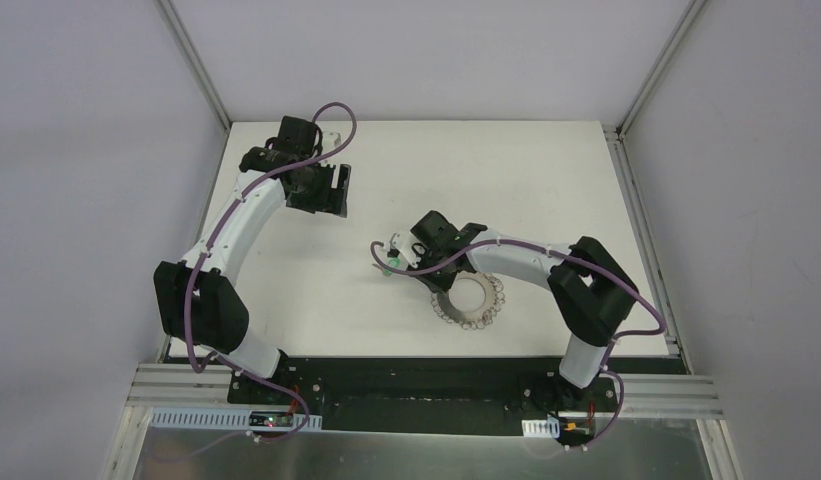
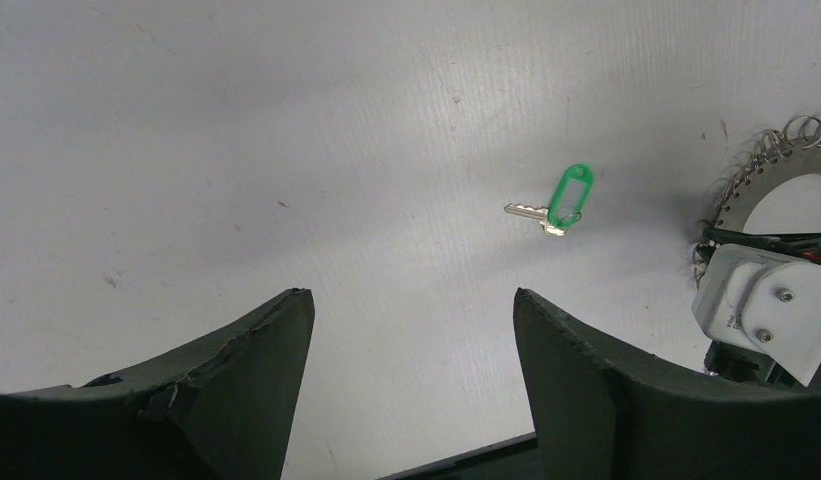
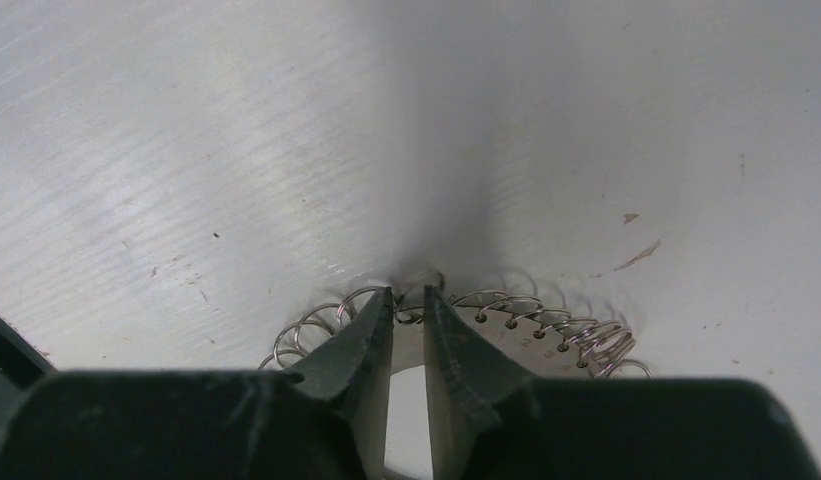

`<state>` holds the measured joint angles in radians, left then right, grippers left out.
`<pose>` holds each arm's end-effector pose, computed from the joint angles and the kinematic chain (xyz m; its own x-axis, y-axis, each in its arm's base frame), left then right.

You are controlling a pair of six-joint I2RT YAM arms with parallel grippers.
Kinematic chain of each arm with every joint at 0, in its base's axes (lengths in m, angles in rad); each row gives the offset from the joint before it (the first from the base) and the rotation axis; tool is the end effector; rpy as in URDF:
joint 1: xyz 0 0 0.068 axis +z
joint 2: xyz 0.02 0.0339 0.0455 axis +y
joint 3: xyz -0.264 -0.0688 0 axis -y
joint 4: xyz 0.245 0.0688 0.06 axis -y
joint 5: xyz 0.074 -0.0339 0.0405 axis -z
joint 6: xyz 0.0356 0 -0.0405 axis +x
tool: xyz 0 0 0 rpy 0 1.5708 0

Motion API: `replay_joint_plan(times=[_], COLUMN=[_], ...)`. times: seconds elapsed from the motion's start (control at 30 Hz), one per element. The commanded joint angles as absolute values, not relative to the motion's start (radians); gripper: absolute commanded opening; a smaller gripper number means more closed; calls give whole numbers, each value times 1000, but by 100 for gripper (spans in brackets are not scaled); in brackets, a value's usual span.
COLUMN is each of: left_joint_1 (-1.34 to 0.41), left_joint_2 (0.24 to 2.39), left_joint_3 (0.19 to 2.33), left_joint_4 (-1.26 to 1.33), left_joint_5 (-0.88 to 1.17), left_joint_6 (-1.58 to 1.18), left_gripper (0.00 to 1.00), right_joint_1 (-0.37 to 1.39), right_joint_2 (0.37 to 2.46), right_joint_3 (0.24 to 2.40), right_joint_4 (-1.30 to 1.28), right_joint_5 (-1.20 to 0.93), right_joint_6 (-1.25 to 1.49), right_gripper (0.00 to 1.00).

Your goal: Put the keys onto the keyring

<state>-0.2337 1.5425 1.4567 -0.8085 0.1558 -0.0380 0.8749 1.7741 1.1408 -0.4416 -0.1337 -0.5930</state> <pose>0.3199 -0.0818 0.3311 -0.7703 0.1448 -0.6210 0.2942 0.9447 -0.1447 0.2261 0.2780 0.1793 -0.0198 -0.8876 -0.4601 -0.9796 0.1093 -0.1687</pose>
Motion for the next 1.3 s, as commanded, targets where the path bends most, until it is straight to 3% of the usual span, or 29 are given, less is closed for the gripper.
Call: replay_joint_plan(times=[0.0,0.33,0.47,0.77,0.93,1.27], left_joint_1=[-224,-223,-222,-225,-244,-467], left_joint_2=[1511,1505,1496,1464,1415,1350], left_joint_3=[1468,1468,1459,1418,1350,1306], left_joint_4=[-818,-816,-805,-728,-574,-403], left_joint_5=[176,180,221,511,768,1013], left_joint_6=[-47,-48,-50,-50,-13,189], left_gripper=[75,74,73,67,58,53], right_joint_1=[881,876,847,678,582,475], right_joint_2=[1785,1742,1697,1515,1469,1434], right_joint_3=[1173,1169,1169,1156,1186,1287], right_joint_4=[-451,-447,-449,-456,-472,-505], right_joint_5=[-117,-102,-175,-577,-792,-1115], right_joint_6=[-604,-607,-611,-658,-634,-583], right_gripper=[16,0,0,0,0,0])
